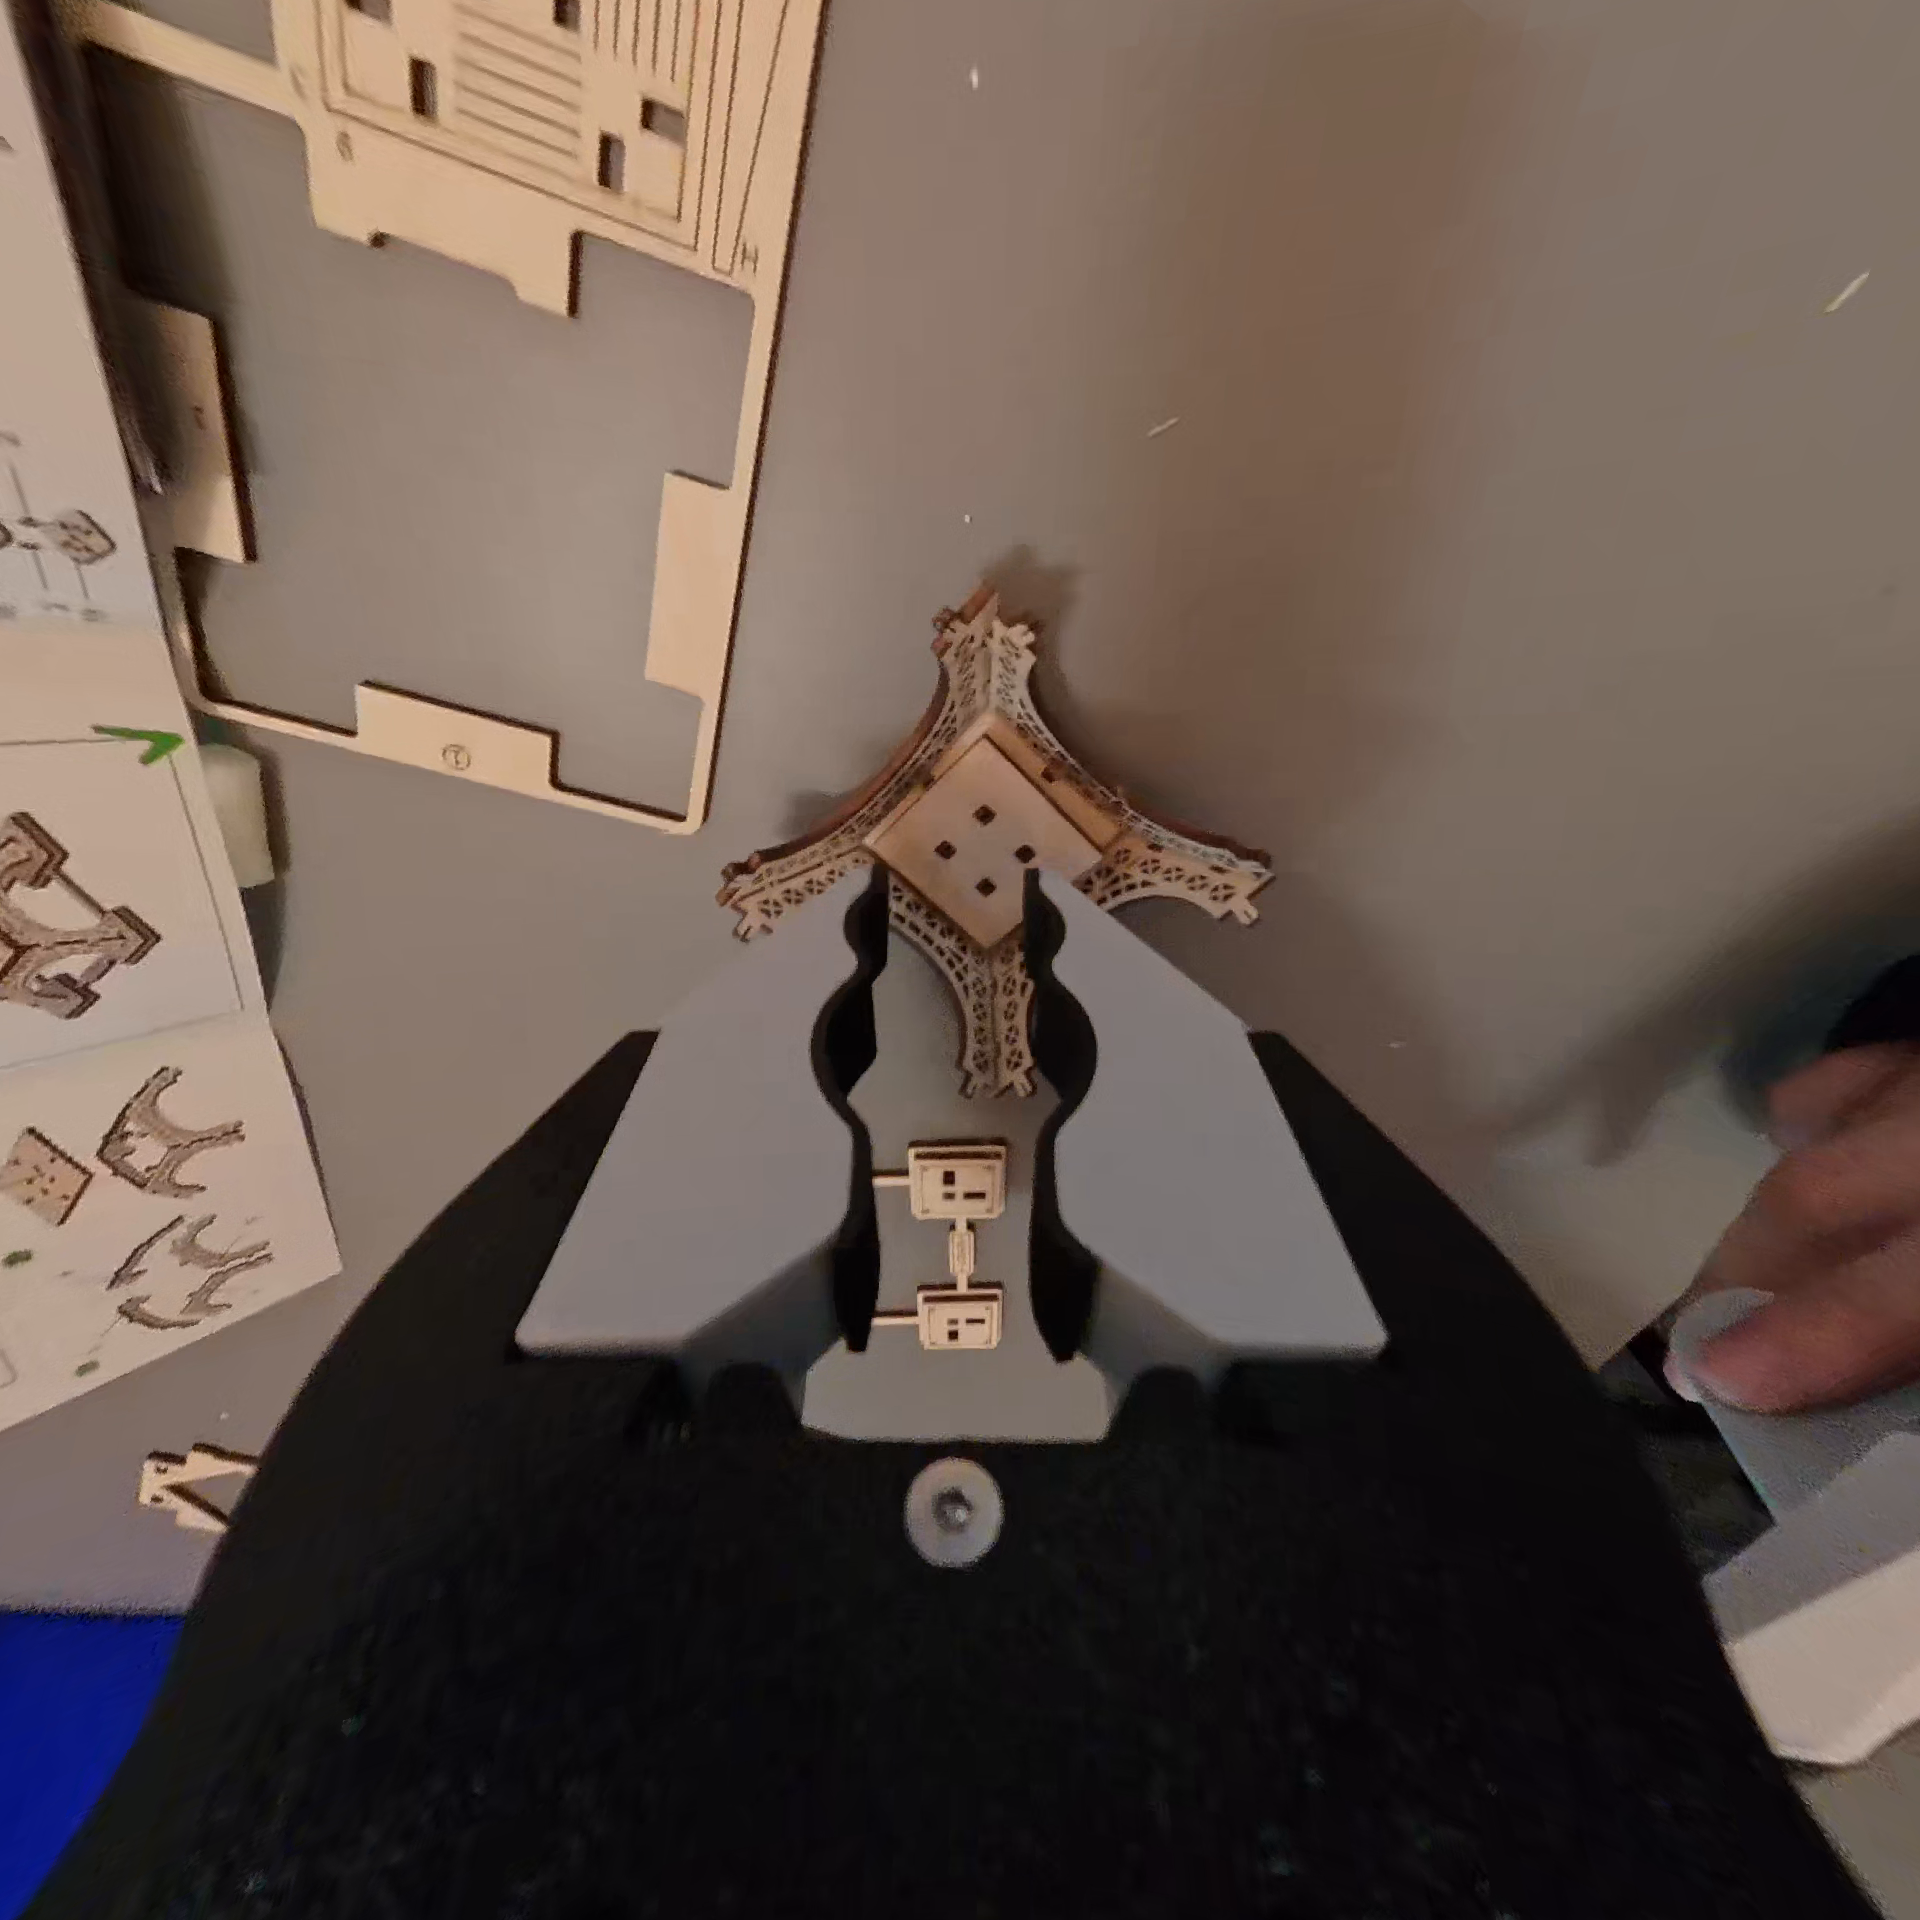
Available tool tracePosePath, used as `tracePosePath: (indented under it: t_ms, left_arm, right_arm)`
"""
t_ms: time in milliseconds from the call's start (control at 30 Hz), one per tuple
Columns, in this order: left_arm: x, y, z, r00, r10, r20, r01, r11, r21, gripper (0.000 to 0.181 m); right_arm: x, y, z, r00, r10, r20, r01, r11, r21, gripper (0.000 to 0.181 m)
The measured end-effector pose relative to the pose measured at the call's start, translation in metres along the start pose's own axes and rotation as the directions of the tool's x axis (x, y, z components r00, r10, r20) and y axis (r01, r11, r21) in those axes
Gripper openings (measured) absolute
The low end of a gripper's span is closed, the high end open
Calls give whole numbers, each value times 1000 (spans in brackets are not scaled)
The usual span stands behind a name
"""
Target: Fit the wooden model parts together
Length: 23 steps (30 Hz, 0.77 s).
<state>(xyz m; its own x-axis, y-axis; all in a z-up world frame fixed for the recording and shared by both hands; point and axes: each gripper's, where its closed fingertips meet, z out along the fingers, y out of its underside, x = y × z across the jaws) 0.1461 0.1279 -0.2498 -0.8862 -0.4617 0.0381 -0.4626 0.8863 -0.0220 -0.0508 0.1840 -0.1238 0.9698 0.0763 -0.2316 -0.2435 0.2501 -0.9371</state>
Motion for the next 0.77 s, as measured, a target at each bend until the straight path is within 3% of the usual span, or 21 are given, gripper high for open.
tracePosePath:
  t_ms: [33,767]
  left_arm:
    - [0,0,2,1000,-1,-3,1,1000,-8,23]
    - [10,0,3,996,84,-20,-85,995,-49,20]
  right_arm:
    - [0,-1,-1,1000,6,6,-6,1000,8,136]
    - [7,-10,-7,995,93,36,-95,992,80,138]
